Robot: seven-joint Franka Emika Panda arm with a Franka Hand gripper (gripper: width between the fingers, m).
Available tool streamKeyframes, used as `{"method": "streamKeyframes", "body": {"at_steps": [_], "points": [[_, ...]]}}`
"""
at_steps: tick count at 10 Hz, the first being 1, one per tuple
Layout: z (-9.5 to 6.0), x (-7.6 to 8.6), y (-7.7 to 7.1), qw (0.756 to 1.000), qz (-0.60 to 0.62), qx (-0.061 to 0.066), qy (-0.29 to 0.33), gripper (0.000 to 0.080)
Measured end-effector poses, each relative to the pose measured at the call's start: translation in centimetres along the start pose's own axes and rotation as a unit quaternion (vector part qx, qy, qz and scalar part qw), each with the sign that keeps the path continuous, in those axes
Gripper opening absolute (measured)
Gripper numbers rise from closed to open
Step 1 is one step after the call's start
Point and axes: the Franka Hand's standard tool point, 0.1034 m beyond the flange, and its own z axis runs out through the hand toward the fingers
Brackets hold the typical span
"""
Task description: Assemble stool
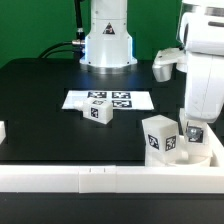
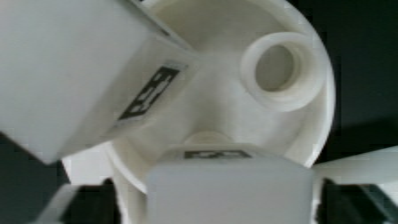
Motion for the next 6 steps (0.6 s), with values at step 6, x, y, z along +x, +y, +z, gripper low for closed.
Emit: {"method": "streamKeyframes", "body": {"at_steps": [6], "points": [[-0.05,0.12,-0.16,0.948,0.319,0.016,0.000,0.0333]]}}
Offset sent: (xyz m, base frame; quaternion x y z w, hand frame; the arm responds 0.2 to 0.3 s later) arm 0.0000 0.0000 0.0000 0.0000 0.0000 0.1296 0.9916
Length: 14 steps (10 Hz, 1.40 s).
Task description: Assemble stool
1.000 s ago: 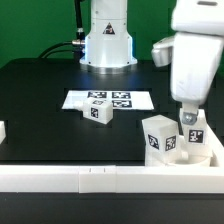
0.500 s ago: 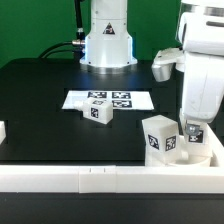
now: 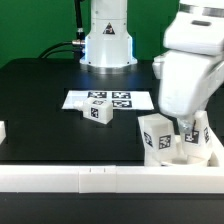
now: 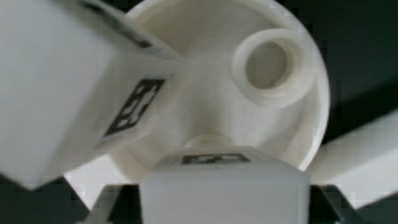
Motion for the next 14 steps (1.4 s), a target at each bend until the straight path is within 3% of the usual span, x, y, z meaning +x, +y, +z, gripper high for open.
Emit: {"method": "streamKeyframes", "body": {"at_steps": [1,2,5,6,7,9,10,11,13,14], "points": [[0.0,0.2,-0.1,0.996,0.091,0.016,-0.009,0.0333],[-0.2,0.4,0.3,0.992,0.125,0.021,-0.014,0.0333],[-0.1,0.5,0.2,0.976,0.216,0.019,-0.014,0.0334],[-0.1,0.6,0.0,0.958,0.285,0.021,-0.013,0.0334],[-0.3,1.1,-0.3,0.918,0.396,0.029,-0.007,0.0334],[-0.5,1.7,-0.8,0.799,0.598,0.059,-0.011,0.0334],[-0.6,1.8,-0.5,0.755,0.652,0.070,-0.012,0.0334],[-0.7,1.8,-0.4,0.753,0.655,0.069,-0.012,0.0334],[-0.5,1.8,-0.6,0.709,0.702,0.070,-0.018,0.0334],[-0.4,1.8,-0.7,0.672,0.736,0.070,-0.023,0.0334]]}}
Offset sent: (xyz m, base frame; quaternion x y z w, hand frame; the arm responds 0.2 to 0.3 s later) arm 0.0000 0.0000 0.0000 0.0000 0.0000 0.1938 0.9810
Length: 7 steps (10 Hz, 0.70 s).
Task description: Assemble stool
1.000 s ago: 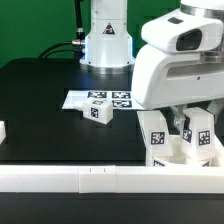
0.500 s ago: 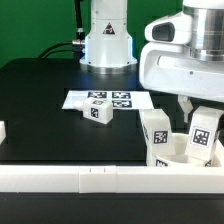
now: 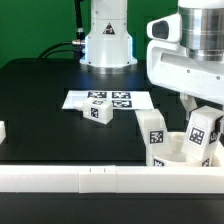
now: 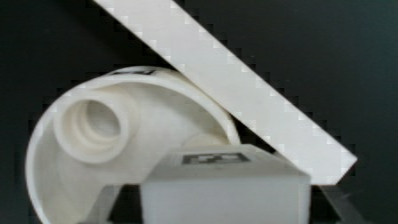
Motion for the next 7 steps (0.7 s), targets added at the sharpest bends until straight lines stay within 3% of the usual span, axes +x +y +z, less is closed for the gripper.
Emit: {"method": "streamKeyframes", "body": {"at_steps": [1,3,4,5,7], "points": [[0.04,-0.28,-0.13,0.997,0.074,0.002,-0.003,0.0334],[0.16,-0.97,-0.69,0.967,0.253,0.009,-0.005,0.0334],[0.07,-0.61,-0.96,0.941,0.337,0.022,-0.004,0.0334],[0.21,-0.47,-0.90,0.930,0.367,0.030,-0.003,0.0334],[0.49,-0.68,-0.70,0.931,0.363,0.026,-0.003,0.0334]]}}
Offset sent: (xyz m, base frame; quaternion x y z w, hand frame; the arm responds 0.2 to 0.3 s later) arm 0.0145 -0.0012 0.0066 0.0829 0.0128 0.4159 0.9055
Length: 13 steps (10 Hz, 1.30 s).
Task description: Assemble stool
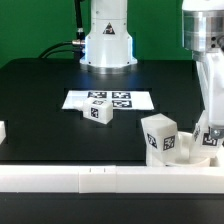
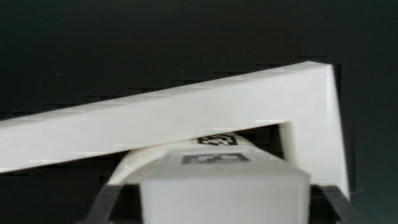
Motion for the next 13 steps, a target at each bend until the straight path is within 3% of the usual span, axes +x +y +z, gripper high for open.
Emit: {"method": "streamKeyframes", "body": {"at_steps": [1,2,3,4,6,10,11,13], "points": [[0.0,0.0,0.0,1.000,-0.001,0.000,0.000,0.0501],[0.0,0.0,0.0,1.000,-0.009,0.000,0.000,0.0501],[0.0,-0.1,0.1,0.999,-0.033,-0.001,0.001,0.0600],[-0.3,-0.7,0.4,0.998,-0.071,-0.004,0.000,0.0639],[-1.9,-0.6,-0.2,0.960,-0.282,0.004,-0.003,0.0647],[-1.9,-0.6,-0.1,0.907,-0.421,0.001,-0.001,0.0649],[-2.1,-0.6,-0.1,0.878,-0.479,-0.001,0.002,0.0649],[-3.5,-0.8,-0.8,0.744,-0.667,0.011,0.016,0.0649]]}}
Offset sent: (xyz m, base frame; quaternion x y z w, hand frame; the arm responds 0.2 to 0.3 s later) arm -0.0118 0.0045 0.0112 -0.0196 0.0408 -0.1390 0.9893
